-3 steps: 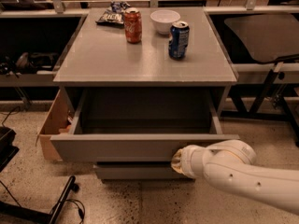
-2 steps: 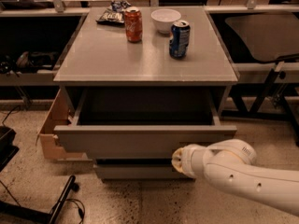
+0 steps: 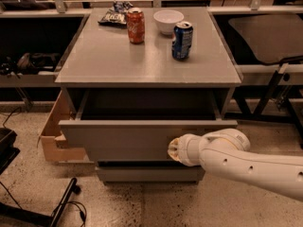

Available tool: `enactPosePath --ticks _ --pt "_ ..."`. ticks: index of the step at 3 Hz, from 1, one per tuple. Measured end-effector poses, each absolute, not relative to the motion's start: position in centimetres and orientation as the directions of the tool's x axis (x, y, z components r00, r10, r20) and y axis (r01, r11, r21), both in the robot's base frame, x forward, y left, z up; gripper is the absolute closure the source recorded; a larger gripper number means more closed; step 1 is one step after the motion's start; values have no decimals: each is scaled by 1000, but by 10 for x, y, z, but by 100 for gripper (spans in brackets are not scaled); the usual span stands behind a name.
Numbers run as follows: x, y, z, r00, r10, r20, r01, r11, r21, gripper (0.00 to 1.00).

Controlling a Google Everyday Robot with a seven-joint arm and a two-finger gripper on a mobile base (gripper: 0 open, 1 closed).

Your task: Close top drawer

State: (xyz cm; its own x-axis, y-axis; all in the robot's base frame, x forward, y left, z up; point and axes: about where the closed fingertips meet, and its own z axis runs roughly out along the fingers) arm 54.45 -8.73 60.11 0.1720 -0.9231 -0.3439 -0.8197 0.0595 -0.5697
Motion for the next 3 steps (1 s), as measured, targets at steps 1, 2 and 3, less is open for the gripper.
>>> enactPosePath --ticks 1,2,3 --pt "571 -79 606 191 -918 -348 -810 53 -585 100" --pt "570 -79 606 191 -918 -348 -809 53 -585 100" --pt "593 -74 610 200 -915 -351 -803 52 -594 100"
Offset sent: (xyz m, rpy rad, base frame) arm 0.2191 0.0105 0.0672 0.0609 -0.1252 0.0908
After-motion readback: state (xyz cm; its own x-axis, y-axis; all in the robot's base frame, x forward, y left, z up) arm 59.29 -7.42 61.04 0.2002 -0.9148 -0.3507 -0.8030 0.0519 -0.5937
